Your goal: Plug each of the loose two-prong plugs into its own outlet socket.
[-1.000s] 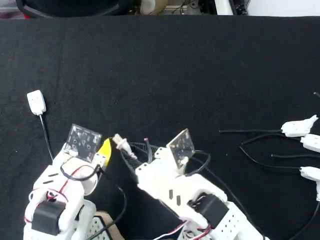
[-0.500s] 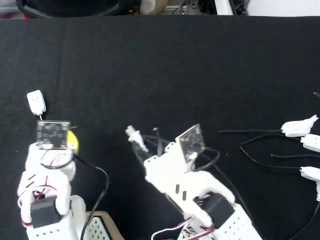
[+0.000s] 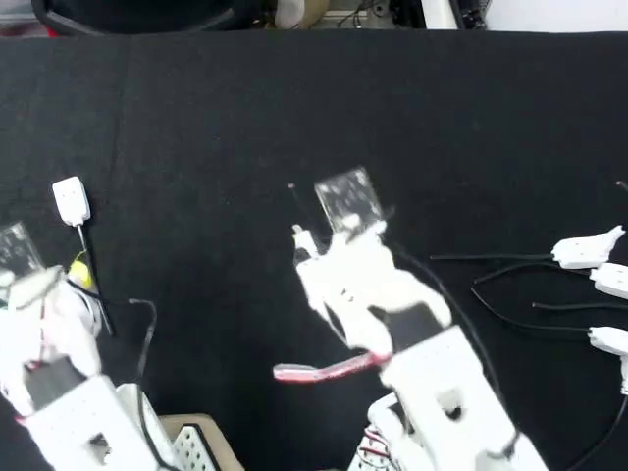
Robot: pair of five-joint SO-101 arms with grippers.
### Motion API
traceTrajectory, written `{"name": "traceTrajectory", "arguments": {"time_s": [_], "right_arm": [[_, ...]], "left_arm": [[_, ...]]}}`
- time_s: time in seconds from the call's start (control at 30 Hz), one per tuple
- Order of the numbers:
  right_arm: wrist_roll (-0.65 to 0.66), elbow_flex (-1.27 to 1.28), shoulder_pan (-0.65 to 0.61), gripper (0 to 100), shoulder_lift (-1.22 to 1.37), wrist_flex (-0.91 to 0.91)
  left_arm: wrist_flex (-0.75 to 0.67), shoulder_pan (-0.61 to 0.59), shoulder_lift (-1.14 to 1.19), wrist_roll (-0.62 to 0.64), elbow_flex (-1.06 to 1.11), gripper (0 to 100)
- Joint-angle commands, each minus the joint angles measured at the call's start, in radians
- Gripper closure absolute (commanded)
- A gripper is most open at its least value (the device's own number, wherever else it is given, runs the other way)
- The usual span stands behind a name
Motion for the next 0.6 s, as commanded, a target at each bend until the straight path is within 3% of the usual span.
{"name": "traceTrajectory", "arguments": {"time_s": [0.0, 0.33, 0.57], "right_arm": [[0.075, -0.139, 0.052, 98.5, 0.217, 0.003], [0.081, -0.151, 0.057, 98.5, 0.268, -0.005], [0.083, -0.151, 0.057, 98.5, 0.274, -0.005]], "left_arm": [[-0.083, 0.027, 0.422, 0.034, -0.282, 78], [-0.101, 0.102, 1.223, 0.031, -0.862, 77], [-0.101, 0.128, 1.412, 0.032, -1.023, 77]]}}
